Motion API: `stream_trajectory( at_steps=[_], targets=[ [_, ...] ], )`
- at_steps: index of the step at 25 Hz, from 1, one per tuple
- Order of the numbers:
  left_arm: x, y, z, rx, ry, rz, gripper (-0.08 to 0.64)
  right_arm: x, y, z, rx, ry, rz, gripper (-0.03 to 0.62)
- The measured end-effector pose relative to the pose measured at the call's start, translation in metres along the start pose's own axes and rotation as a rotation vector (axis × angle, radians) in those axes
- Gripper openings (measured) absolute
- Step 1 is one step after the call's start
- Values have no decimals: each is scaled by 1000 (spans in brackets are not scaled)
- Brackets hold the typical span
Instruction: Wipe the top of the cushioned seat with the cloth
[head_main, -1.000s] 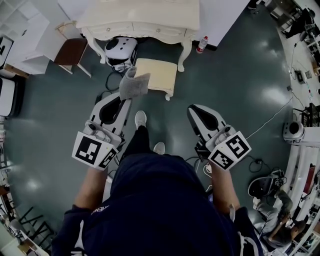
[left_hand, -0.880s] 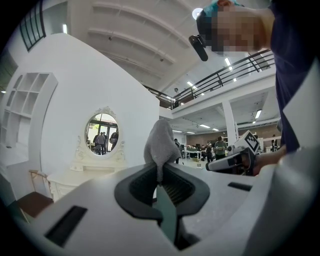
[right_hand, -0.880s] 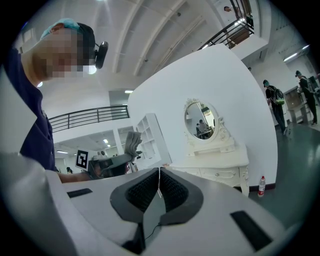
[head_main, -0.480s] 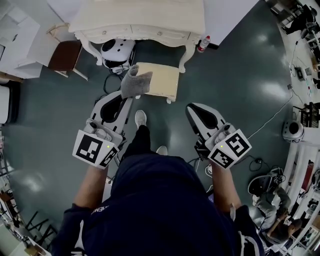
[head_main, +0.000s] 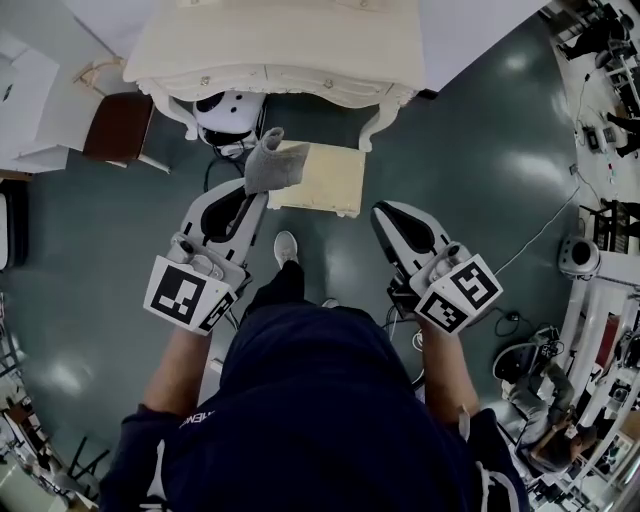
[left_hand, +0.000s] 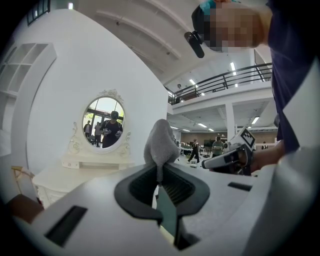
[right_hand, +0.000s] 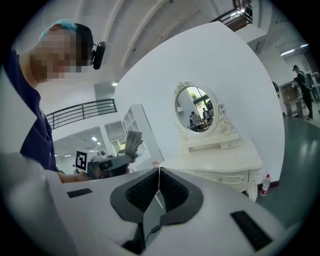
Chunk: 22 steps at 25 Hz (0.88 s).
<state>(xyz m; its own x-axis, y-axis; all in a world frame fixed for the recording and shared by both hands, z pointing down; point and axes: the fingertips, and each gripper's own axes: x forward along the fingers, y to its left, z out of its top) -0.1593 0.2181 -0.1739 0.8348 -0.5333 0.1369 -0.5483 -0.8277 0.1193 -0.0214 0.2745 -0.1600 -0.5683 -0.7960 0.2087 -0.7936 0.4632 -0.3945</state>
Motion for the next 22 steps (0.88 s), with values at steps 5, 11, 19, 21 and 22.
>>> stream_trajectory(
  at_steps=[5, 11, 19, 21, 22],
  targets=[
    [18, 47, 0, -12, 14, -35, 28, 43, -14, 10, 23, 7, -46, 26],
    [37, 81, -6, -13, 34, -49, 28, 70, -30, 12, 50, 32, -71, 28],
    [61, 109, -43, -58, 88, -27, 28, 105, -58, 4, 69, 75, -53, 27],
    [69, 114, -57, -72, 107, -12, 28, 111, -68, -3, 81, 88, -41, 27],
    [74, 116, -64, -78, 115, -2, 28, 113, -72, -6, 90, 93, -32, 28]
  ],
)
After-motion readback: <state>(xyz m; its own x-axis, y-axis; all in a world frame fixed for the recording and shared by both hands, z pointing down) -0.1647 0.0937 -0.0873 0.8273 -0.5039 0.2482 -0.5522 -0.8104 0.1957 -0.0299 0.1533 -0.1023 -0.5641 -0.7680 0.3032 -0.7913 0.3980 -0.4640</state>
